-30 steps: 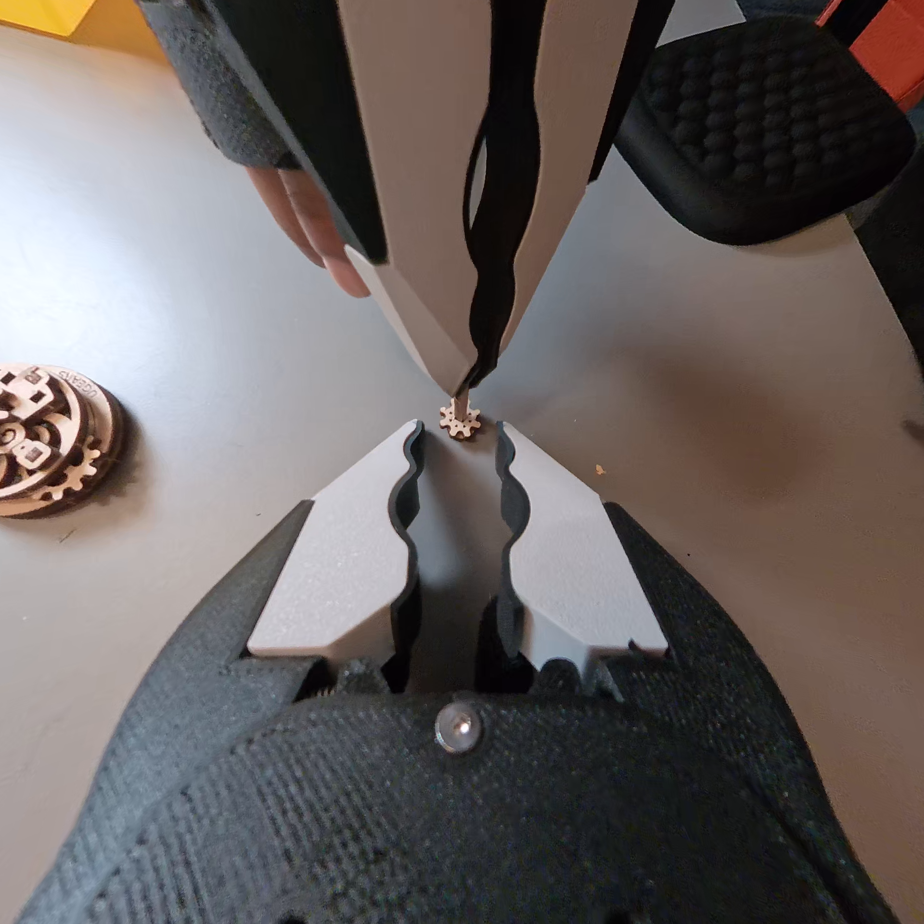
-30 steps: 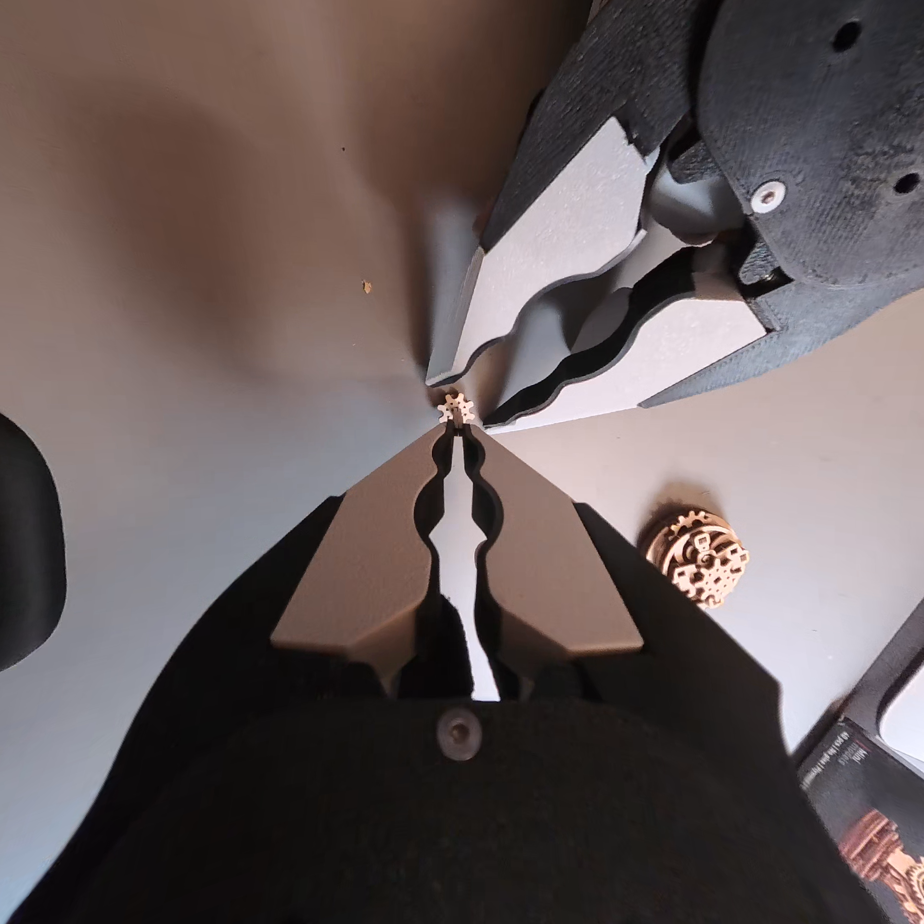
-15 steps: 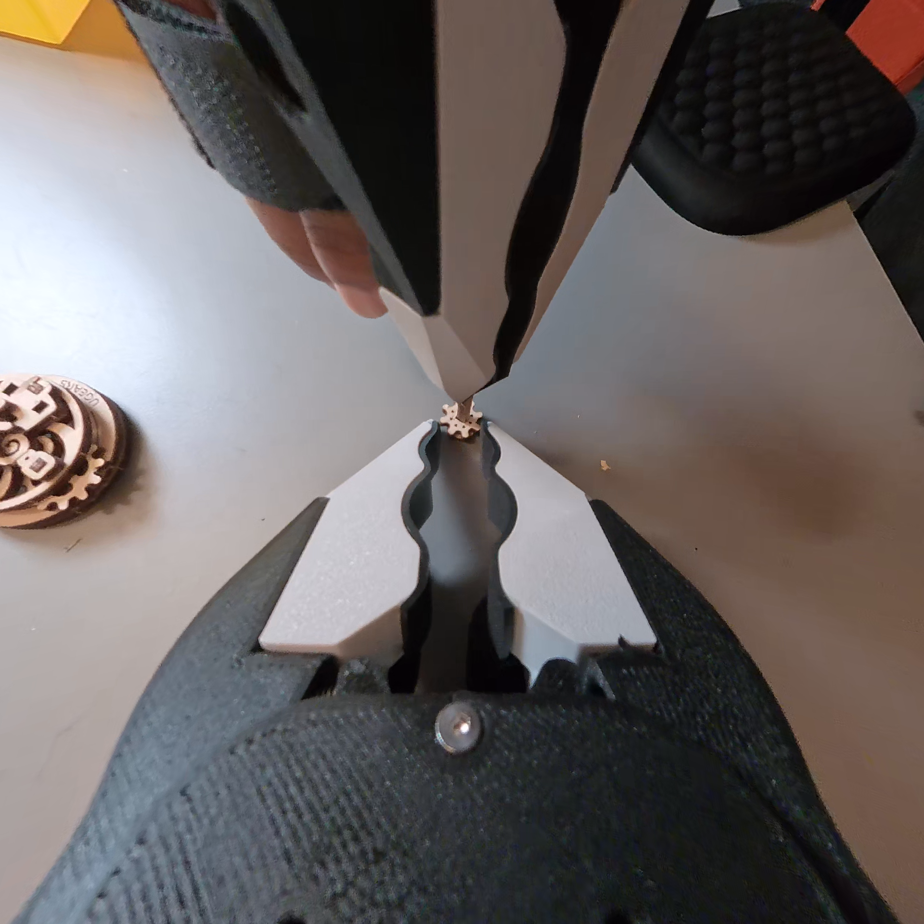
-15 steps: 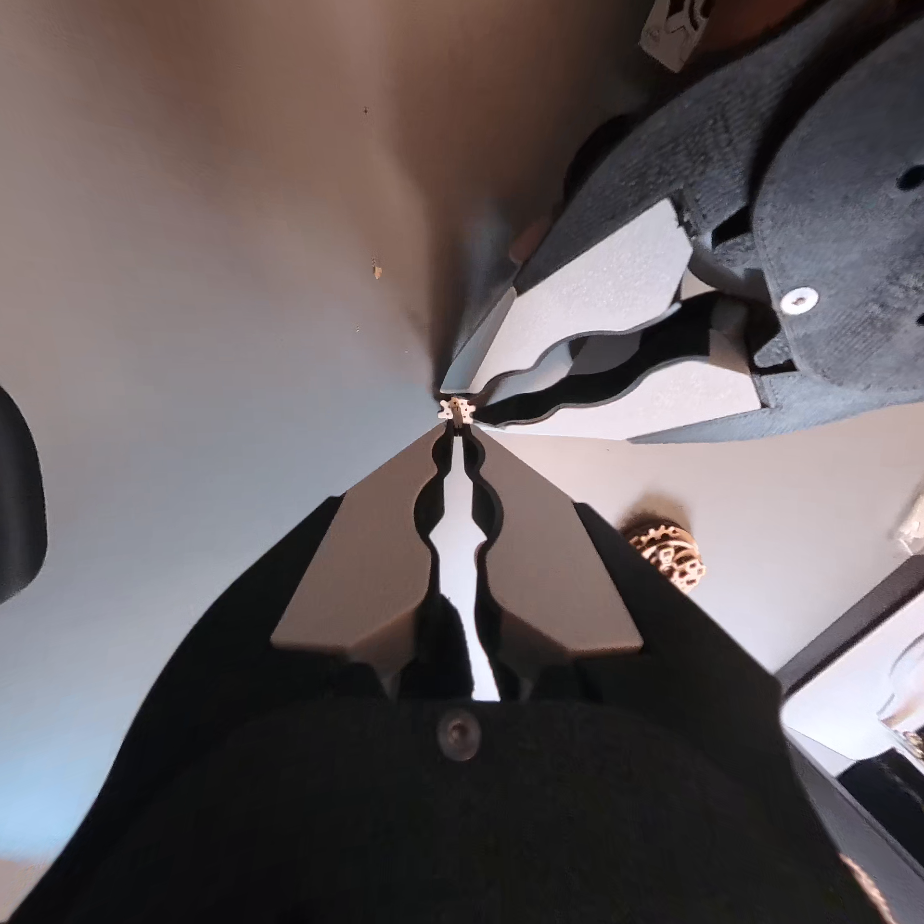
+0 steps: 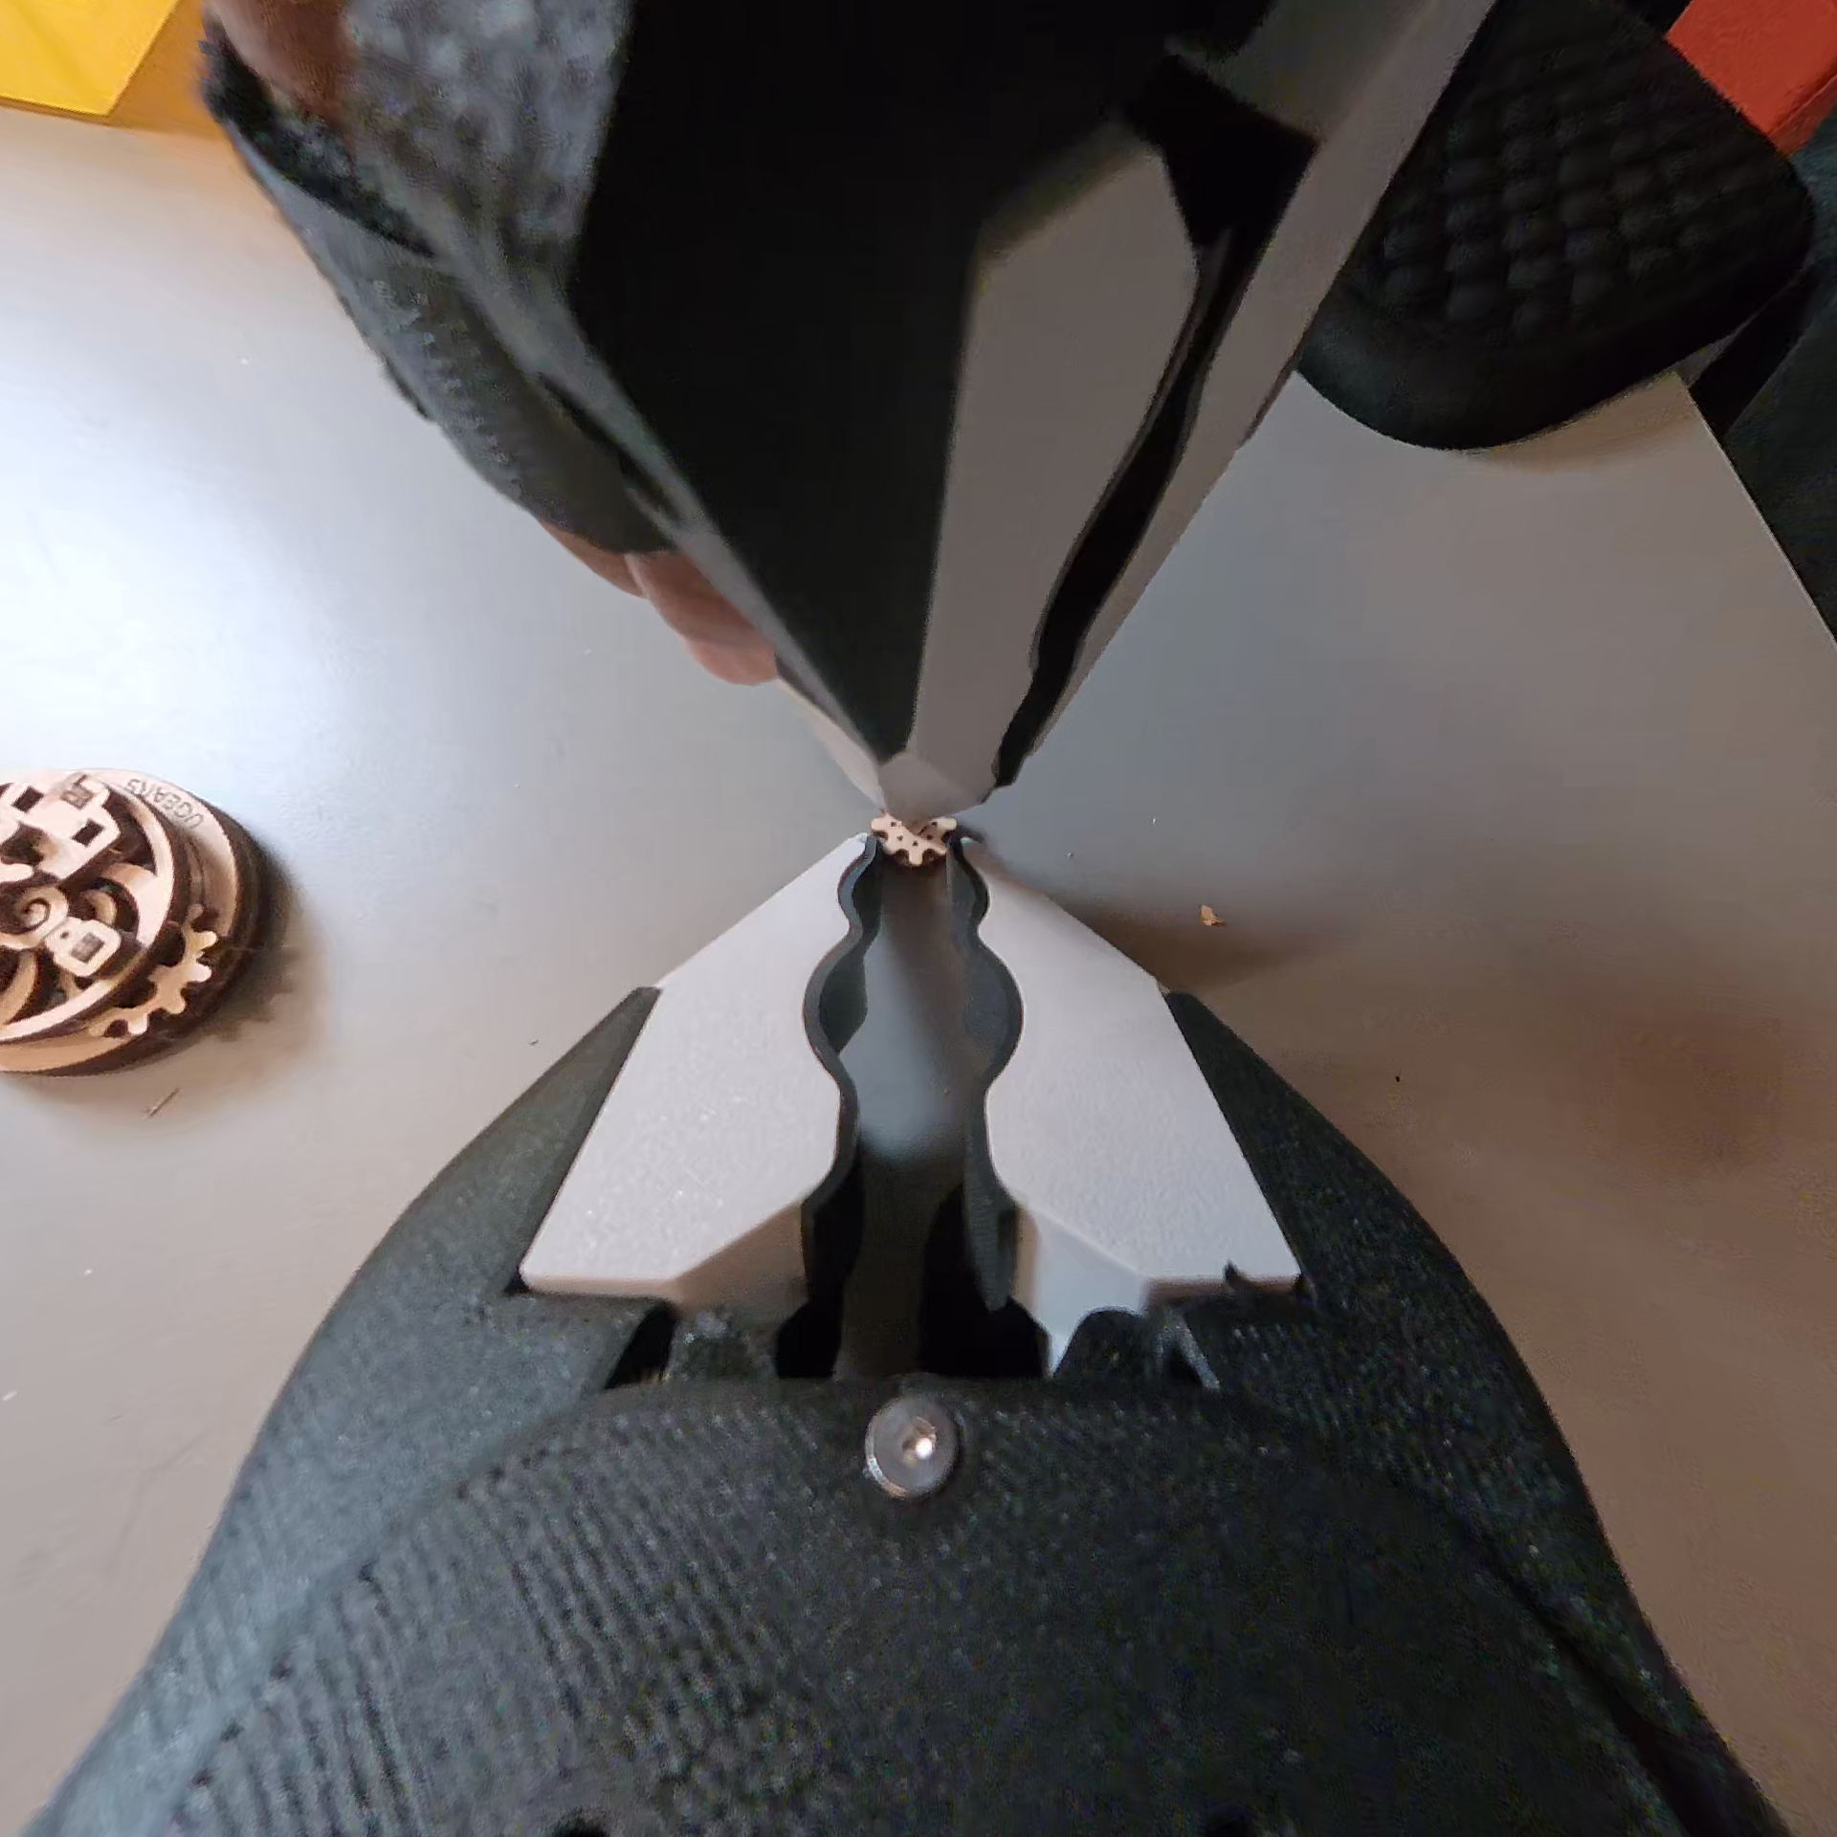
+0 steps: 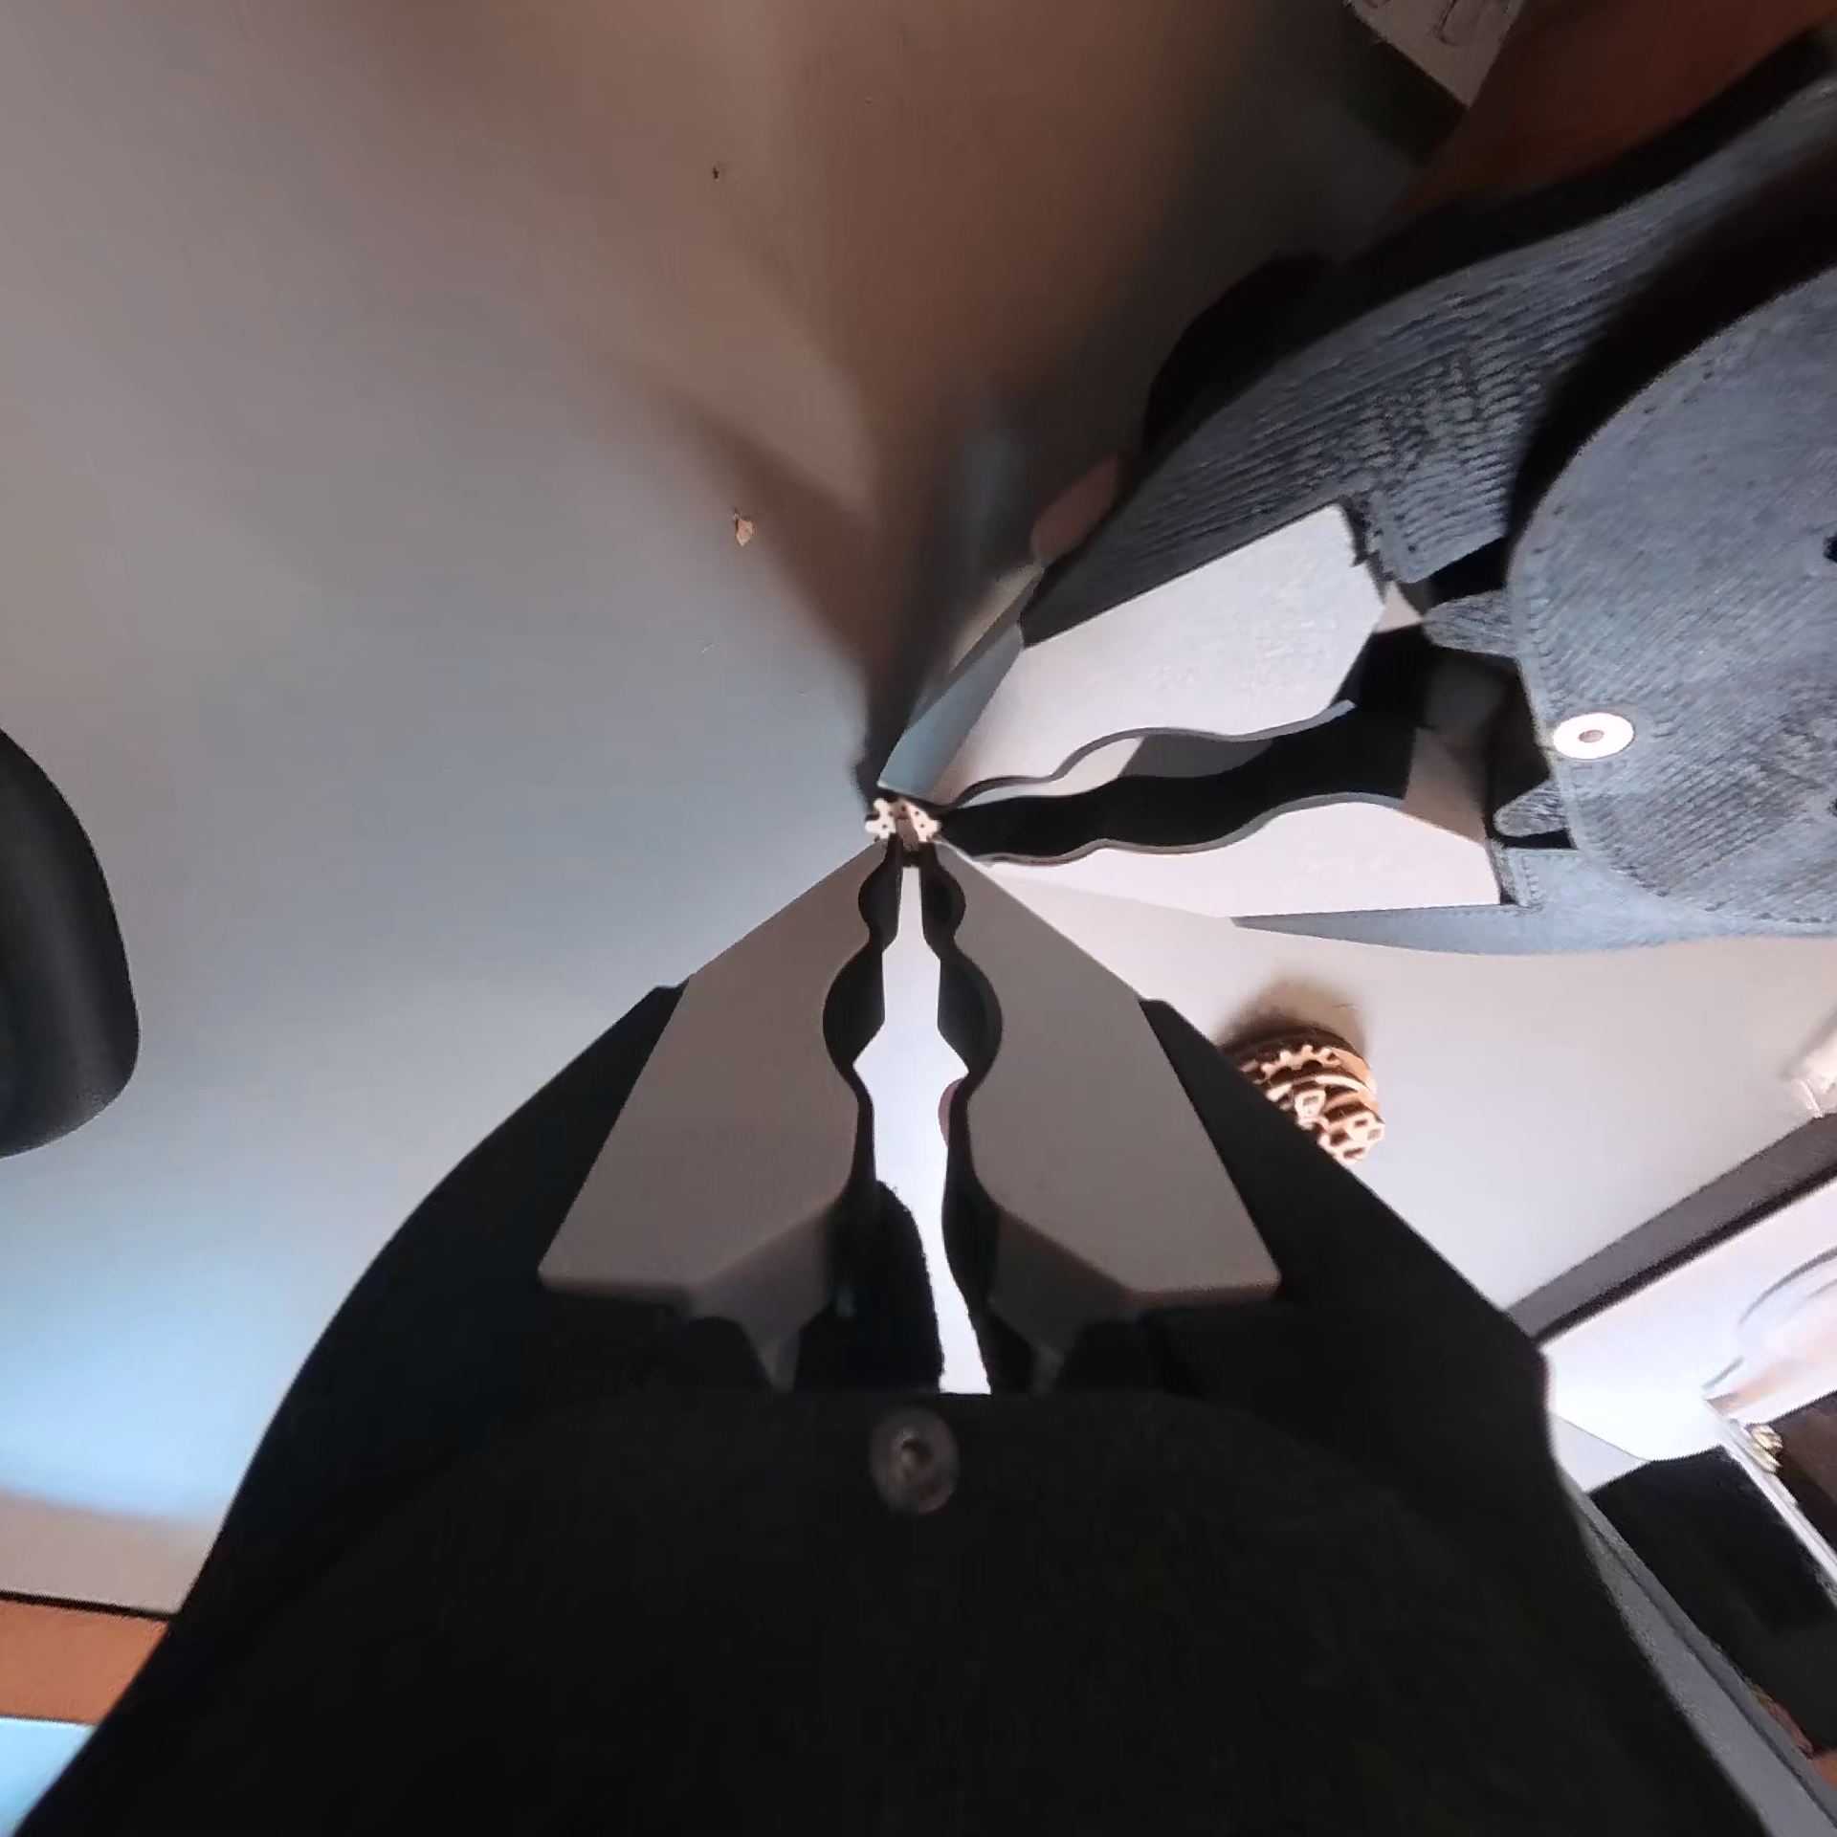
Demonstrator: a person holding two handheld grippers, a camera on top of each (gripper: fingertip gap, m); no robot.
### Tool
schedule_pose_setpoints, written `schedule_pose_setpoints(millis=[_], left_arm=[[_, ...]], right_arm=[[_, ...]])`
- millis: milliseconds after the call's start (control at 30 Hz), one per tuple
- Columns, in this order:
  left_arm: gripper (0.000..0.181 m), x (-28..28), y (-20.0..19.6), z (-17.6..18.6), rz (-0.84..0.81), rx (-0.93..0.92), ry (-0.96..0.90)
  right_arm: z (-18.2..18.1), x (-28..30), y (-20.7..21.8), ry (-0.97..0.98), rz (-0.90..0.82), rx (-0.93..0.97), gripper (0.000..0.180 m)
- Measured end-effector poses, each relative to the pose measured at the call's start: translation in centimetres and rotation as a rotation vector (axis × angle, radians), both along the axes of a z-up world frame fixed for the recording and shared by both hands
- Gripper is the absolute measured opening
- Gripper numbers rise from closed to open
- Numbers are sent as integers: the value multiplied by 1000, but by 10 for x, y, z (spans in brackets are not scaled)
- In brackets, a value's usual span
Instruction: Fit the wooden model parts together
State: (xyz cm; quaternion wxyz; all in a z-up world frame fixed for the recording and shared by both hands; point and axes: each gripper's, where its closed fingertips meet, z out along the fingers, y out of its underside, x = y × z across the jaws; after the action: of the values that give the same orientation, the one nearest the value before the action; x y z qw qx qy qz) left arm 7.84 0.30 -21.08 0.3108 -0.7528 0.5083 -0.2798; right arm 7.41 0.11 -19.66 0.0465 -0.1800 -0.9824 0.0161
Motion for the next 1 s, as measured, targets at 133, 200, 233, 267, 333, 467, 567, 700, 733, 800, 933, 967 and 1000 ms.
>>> schedule_pose_setpoints(millis=[133, 200, 233, 267, 333, 467, 567, 700, 733, 800, 933, 967, 1000], left_arm=[[11, 0, 0, 0, 0, -4, -2], [11, 0, 0, 0, 2, -3, -1], [11, 0, 0, 0, 2, -2, -1], [11, 0, 0, 0, 2, -1, -1], [11, 0, 0, 0, 2, -5, -2], [11, 0, 0, 0, 2, -4, -2], [11, 0, 1, 0, 2, -8, -3], [11, 0, 1, 0, 2, -6, -2], [11, 0, 1, 0, 3, -8, -3], [11, 0, 1, 0, 3, -11, -4], [11, 0, 1, 0, 3, -10, -4], [11, 0, 1, 0, 4, -11, -4], [11, 0, 1, 0, 4, -10, -4]], right_arm=[[0, 0, -2, -19, -15, -8, 1], [-1, -1, -2, -26, -28, -20, 1], [-1, -1, -1, -27, -32, -24, 1], [-1, -1, -2, -27, -37, -30, 1], [-1, -2, -2, -32, -51, -50, 1], [-1, -2, -2, -23, -72, -83, 1], [-1, -3, -2, -16, -101, -137, 1], [-1, -3, -2, 15, -136, -184, 1], [-1, -3, -2, 21, -145, -200, 1], [0, -3, -1, 34, -163, -228, 1], [0, -2, 1, 62, -202, -274, 1], [0, -1, 3, 66, -212, -282, 1], [0, -1, 3, 75, -220, -295, 1]])
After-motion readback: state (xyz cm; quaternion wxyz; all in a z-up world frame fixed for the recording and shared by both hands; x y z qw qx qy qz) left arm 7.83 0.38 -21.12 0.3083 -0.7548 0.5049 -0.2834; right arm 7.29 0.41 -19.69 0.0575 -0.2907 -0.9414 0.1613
